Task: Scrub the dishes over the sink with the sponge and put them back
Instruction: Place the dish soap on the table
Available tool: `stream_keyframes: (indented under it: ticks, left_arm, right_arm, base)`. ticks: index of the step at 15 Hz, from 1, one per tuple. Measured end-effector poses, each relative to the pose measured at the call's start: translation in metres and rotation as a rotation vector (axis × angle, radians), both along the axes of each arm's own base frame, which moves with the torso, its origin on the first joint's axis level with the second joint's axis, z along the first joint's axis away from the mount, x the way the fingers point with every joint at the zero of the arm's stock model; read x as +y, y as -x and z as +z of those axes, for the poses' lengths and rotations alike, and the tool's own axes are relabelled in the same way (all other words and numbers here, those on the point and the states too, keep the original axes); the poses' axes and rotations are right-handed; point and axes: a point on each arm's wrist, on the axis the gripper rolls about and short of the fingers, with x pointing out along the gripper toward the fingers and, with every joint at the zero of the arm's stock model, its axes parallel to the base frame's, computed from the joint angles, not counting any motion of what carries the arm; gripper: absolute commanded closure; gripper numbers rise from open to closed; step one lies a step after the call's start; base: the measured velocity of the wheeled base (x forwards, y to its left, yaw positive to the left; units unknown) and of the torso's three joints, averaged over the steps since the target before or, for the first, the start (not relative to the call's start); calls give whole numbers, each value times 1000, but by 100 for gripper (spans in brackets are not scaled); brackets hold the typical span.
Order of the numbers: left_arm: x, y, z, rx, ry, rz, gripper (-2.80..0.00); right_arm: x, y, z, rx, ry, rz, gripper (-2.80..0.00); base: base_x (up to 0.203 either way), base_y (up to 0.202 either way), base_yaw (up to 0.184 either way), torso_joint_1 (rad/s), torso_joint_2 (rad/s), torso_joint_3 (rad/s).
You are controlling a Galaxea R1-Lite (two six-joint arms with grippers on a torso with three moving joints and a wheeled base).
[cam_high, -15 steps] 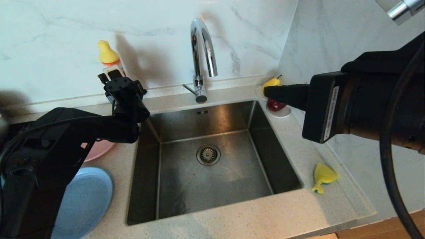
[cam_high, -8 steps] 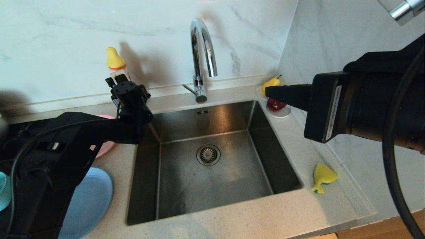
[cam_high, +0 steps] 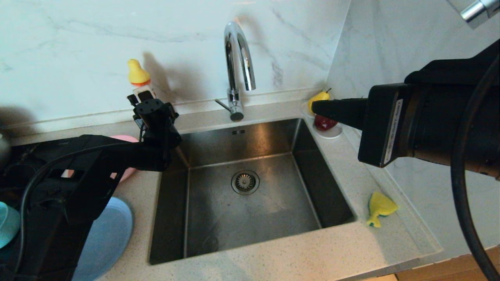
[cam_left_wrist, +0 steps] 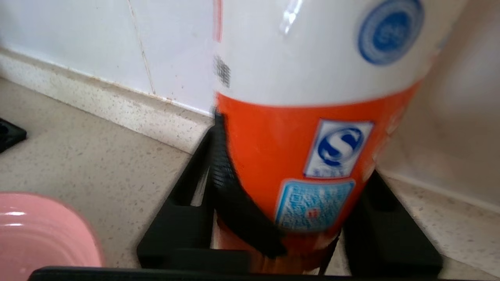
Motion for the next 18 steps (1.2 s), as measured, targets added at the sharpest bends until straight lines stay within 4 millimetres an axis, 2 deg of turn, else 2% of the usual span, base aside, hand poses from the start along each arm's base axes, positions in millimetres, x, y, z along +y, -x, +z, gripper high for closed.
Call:
stream_keyframes:
  ticks: [7,10,14,18]
  left_arm:
    - [0,0,0,-5,-1,-3,-280]
    - [0,3,10,-19,0,-3,-280]
    - [1,14,37,-64,5,-3,-280]
    - [3,35,84,-122,10,-7,-280]
  right_arm:
    - [0,0,0,1,-1,0,0]
    - [-1,0,0,1,-2,-1,0]
    - [-1,1,-1,4,-2,0,0]
    - [-3,1,0,13,-19,3,0]
  base:
    - [0,0,0,0,0,0]
    - [0,0,0,0,0,0]
    - [0,0,0,0,0,0]
    - [0,0,0,0,0,0]
